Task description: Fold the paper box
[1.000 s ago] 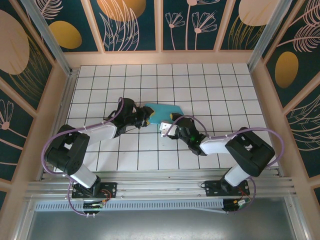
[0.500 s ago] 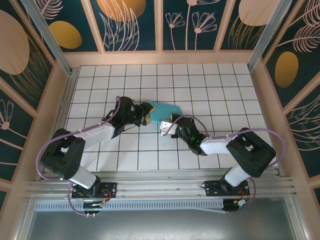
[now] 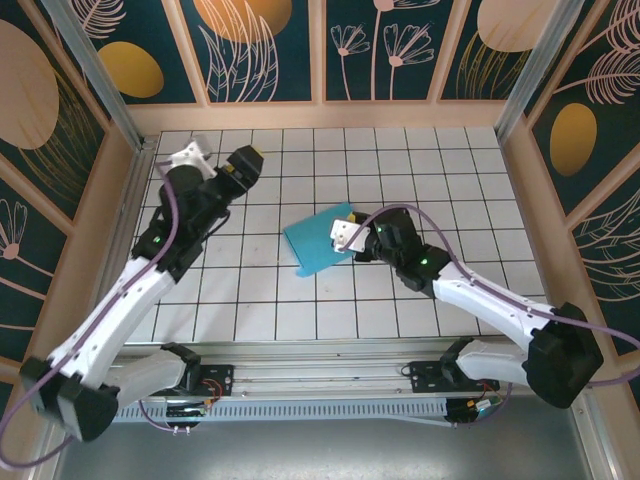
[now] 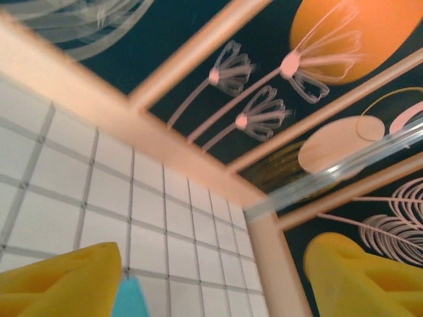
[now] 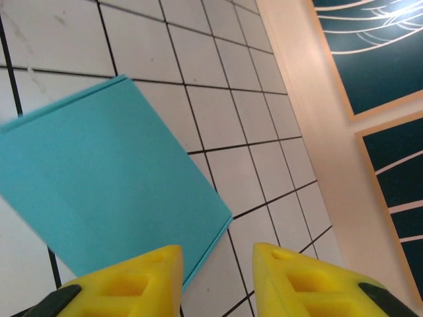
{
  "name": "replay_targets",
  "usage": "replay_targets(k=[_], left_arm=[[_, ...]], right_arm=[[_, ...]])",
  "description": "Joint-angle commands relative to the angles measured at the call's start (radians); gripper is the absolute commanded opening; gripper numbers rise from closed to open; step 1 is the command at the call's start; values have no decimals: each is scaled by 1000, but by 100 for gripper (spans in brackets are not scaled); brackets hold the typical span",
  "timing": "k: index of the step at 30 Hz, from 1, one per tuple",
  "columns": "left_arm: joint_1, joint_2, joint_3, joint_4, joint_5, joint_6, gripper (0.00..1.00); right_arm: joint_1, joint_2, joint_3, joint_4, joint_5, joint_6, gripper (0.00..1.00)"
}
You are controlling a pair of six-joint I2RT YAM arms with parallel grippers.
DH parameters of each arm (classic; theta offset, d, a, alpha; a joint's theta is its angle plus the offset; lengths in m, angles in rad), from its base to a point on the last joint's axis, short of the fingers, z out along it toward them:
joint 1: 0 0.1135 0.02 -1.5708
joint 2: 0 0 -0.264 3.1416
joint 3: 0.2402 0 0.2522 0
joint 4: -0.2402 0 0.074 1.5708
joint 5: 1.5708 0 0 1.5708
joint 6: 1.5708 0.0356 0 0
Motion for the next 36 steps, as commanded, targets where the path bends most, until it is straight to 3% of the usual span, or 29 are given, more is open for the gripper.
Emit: replay_targets(k=[1, 4, 6, 9, 11, 14, 18, 20, 21, 24, 28, 36], left_arm=[[2, -43, -62, -83, -145, 224, 78], [2, -72, -113, -96, -126, 269, 80], [3, -73, -143, -109, -105, 281, 80], [3, -19, -156, -204, -138, 137, 78], [3, 31, -183, -228, -93, -2, 74], [3, 105, -281, -64, 98, -114, 75], [2, 241, -347, 96, 297, -202, 74], [2, 303, -323, 89, 342, -184, 74], [2, 329, -309, 73, 349, -172, 74], [2, 384, -288, 62, 368, -158, 75], [2, 435, -283, 77, 395, -161, 75], [2, 469, -278, 75, 380, -160, 75]], right_arm=[[-34, 14, 16, -140, -73, 10, 35], [-17, 47, 25, -144, -72, -21, 53], [-17, 58, 27, -154, -111, -28, 59], [-32, 80, 29, -167, -162, -16, 66], [-102, 116, 65, -150, -248, 137, 73], [-224, 231, 208, -196, -389, 452, 69], [-240, 380, 322, -284, -393, 636, 75], [-282, 492, 430, -354, -362, 812, 72], [-319, 552, 480, -386, -397, 885, 67], [-409, 653, 517, -356, -480, 1038, 67], [-454, 752, 561, -358, -566, 1072, 67], [-484, 822, 536, -310, -655, 1110, 47]])
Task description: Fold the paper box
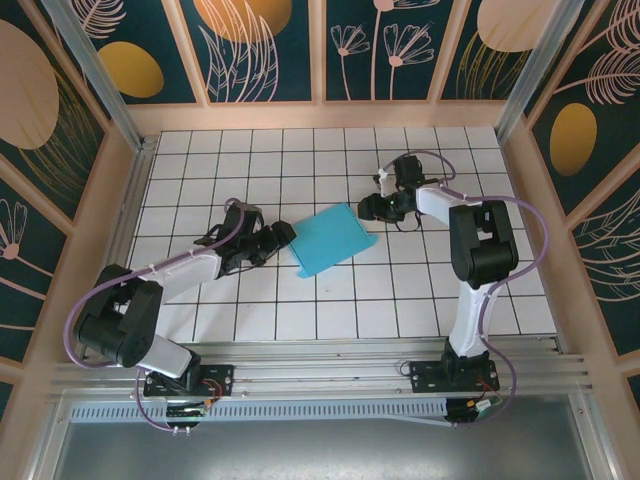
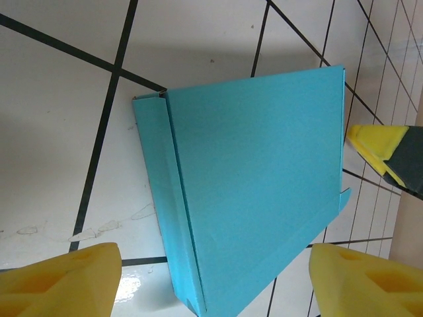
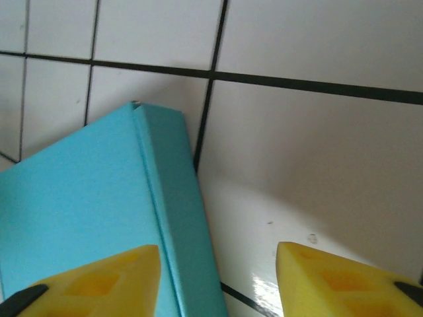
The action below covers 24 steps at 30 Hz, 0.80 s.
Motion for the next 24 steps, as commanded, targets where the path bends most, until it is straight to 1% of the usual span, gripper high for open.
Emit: replay_targets(k=[1, 5, 8, 14, 20, 24], left_arm=[[1, 21, 27, 12, 20, -9, 75], [2, 36, 39, 1, 14, -4, 75], [2, 44, 48, -5, 17, 0, 75], [1, 41, 50, -22, 3, 2, 74], [1, 55, 53, -20, 9, 2, 74], [1, 72, 49, 17, 40, -7, 75]], right_arm=[[-7, 13, -2, 18, -92, 43, 46], [-6, 27, -22, 39, -139, 54, 45], [-7, 46, -27, 42, -150, 53, 44], [-8, 60, -33, 50, -156, 52, 33], [-10, 74, -34, 34, -123, 42, 22], [-27, 92, -38, 18, -115, 40, 19]])
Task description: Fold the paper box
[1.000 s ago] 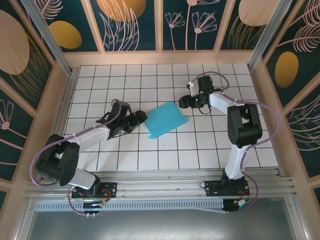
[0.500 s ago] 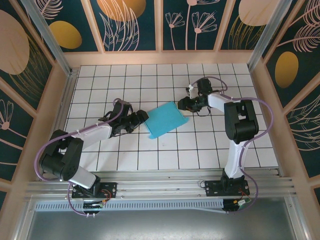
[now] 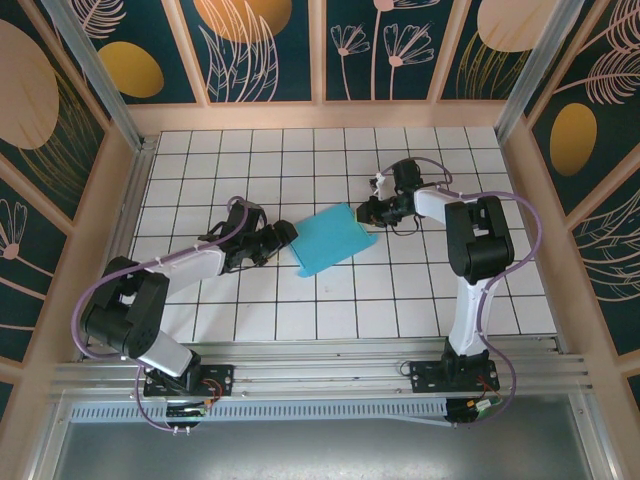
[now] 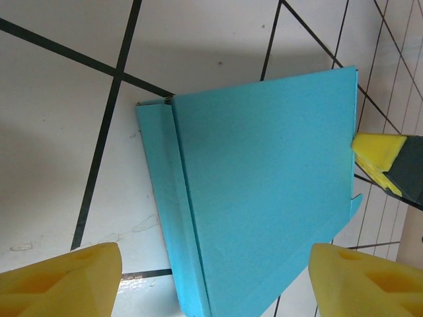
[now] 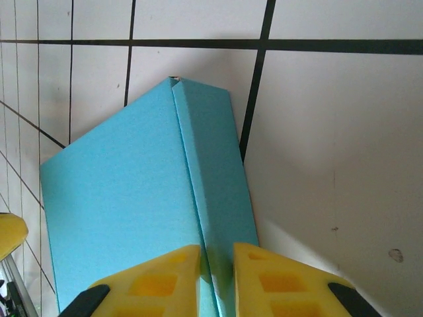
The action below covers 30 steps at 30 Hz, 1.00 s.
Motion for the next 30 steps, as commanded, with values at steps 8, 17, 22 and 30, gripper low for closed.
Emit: replay_targets(k=[8, 17, 22, 30], left_arm=[[1, 100, -2, 230, 170, -75, 80], [1, 183, 29, 309, 175, -85, 81], [1, 229, 36, 415, 215, -110, 81], [1, 297, 23, 618, 254, -237, 71]], right_arm=[[-70, 70, -26, -38, 16, -1, 15], [-127, 96, -35, -13, -48, 10, 13], [-130, 99, -43, 0, -59, 8, 13], [-131, 114, -44, -3, -55, 5, 10]])
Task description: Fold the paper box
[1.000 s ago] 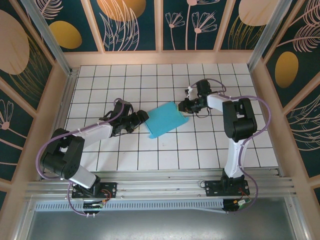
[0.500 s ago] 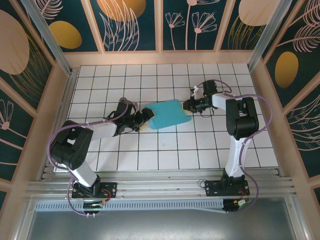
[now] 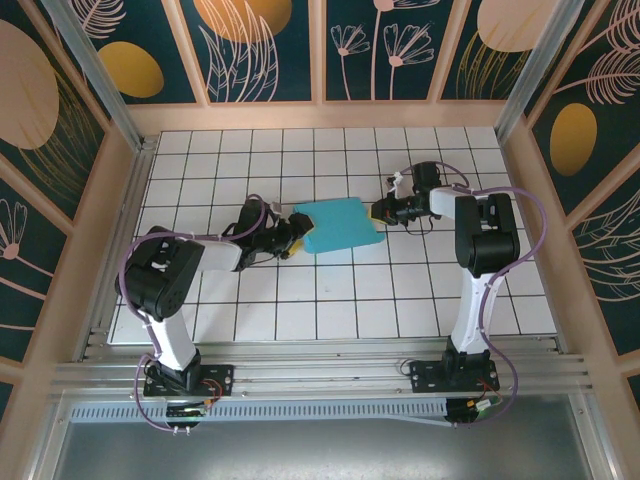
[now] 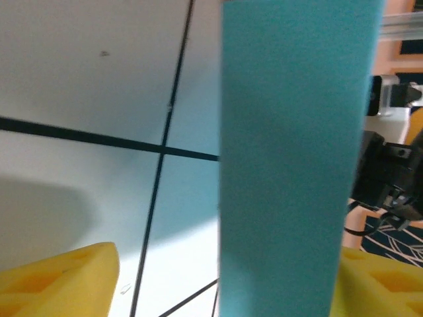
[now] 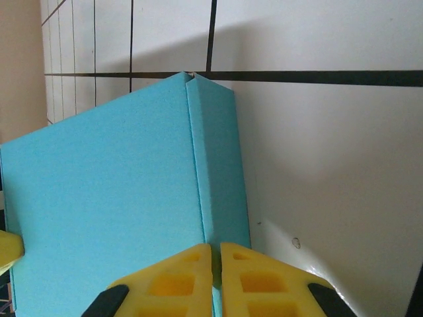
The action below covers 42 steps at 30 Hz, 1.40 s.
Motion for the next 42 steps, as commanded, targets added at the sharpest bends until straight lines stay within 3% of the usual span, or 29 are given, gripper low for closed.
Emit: replay_targets(k=[1, 8, 12, 17, 23, 27, 30, 34, 36, 42], left_arm=[[1, 30, 8, 159, 34, -82, 67], [1, 65, 7, 281, 35, -203, 43], [1, 46, 4, 252, 20, -247, 33], [1, -30, -3, 101, -12, -255, 29], [1, -147, -4, -70, -28, -272, 28], [2, -201, -17, -96, -21, -324, 29], [4, -231, -15, -123, -23, -350, 30], [7, -259, -13, -142, -21, -386, 30], [8, -268, -12, -144, -18, -399, 30], [11, -293, -16, -154, -16, -425, 32]], right_arm=[[-10, 63, -37, -45, 109, 0, 10], [-10, 61, -26, -56, 109, -4, 9], [-10, 34, -21, -59, 109, 0, 12], [-9, -126, -45, -8, 131, 31, 34], [45, -433, -177, 200, 221, 16, 60], [191, -624, -285, 313, 387, -231, 69], [313, -755, -392, 407, 435, -496, 74], [480, -904, -620, 592, 523, -952, 98], [519, -924, -701, 722, 595, -1056, 99], [533, -860, -734, 829, 690, -1243, 99]])
